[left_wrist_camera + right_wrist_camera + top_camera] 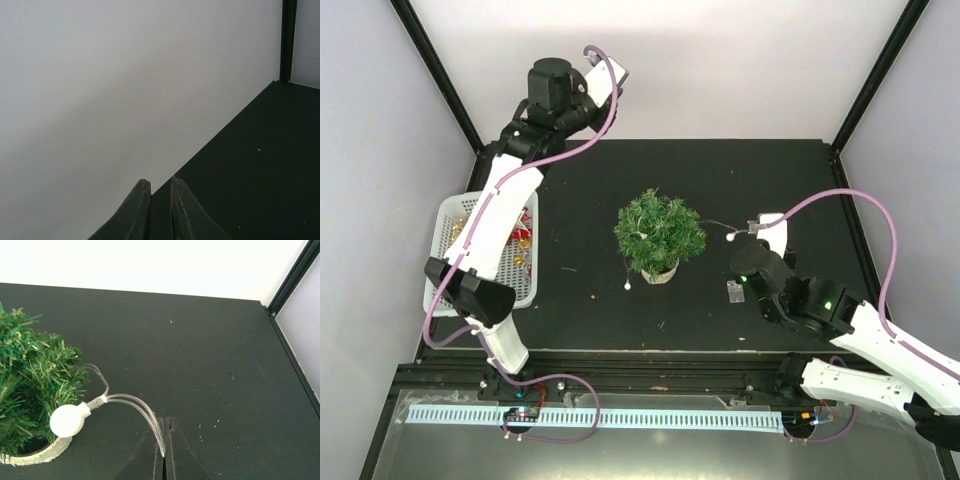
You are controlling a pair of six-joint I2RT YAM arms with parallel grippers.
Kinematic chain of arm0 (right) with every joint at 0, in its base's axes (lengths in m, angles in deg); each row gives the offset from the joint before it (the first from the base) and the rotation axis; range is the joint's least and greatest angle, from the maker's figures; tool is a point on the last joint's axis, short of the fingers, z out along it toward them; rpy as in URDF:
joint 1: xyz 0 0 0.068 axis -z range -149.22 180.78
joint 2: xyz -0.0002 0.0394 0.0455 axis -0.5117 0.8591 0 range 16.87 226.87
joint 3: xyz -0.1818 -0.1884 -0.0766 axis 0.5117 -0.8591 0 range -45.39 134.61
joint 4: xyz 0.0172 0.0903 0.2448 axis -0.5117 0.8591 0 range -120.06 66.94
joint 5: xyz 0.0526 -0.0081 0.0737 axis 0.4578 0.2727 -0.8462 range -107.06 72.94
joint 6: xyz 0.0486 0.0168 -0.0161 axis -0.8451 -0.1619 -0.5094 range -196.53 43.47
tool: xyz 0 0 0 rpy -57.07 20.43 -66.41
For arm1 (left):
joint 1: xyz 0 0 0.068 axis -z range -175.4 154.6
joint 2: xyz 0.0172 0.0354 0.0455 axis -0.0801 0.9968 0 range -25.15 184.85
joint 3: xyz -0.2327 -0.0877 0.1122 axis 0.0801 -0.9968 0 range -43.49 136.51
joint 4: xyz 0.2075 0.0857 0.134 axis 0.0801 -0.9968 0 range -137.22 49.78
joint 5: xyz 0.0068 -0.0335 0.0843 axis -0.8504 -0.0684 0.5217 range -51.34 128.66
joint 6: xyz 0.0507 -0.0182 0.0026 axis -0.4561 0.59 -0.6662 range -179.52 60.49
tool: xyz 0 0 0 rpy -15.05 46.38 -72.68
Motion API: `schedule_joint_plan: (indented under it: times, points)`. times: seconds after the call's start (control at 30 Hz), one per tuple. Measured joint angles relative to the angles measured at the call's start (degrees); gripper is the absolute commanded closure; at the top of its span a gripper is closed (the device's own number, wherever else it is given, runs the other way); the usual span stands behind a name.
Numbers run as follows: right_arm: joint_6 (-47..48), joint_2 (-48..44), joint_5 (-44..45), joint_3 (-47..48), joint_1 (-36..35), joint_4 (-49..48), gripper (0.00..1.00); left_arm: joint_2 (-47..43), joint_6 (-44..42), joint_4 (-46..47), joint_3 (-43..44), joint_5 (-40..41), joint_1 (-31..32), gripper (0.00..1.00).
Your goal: Decorate the small christmas tree
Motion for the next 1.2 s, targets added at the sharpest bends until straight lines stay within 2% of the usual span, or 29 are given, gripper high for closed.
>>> schedule_joint_plan:
  times: [0.37,0.63,0.77,0.97,1.2]
  points:
    - [-0.8,1.3,0.9,9.6,-2.5,7.0,0.99,-13.2,0.8,0.6,-9.5,-0.8,-0.9,0.67]
    - [-6.4,7.0,2.2,14.6,-12.3,16.4,0.99,-17.9,0.3,-3.0,-9.8,-3.5,-0.9,0.54]
    - [-10.6,8.8,2.3,16.9,-16.2,21.8,0.99,-19.6,0.0,-6.4,-10.2,-5.4,-0.9,0.51]
    - [-17.9,11.1,4.6,21.9,-23.4,30.8,0.99,-24.0,-0.3,-9.7,-15.2,-7.2,0.1,0.46]
    - [-22.3,14.1,4.8,23.4,-28.4,34.9,0.99,-28.7,-0.7,-12.9,-19.5,-8.0,1.3,0.38]
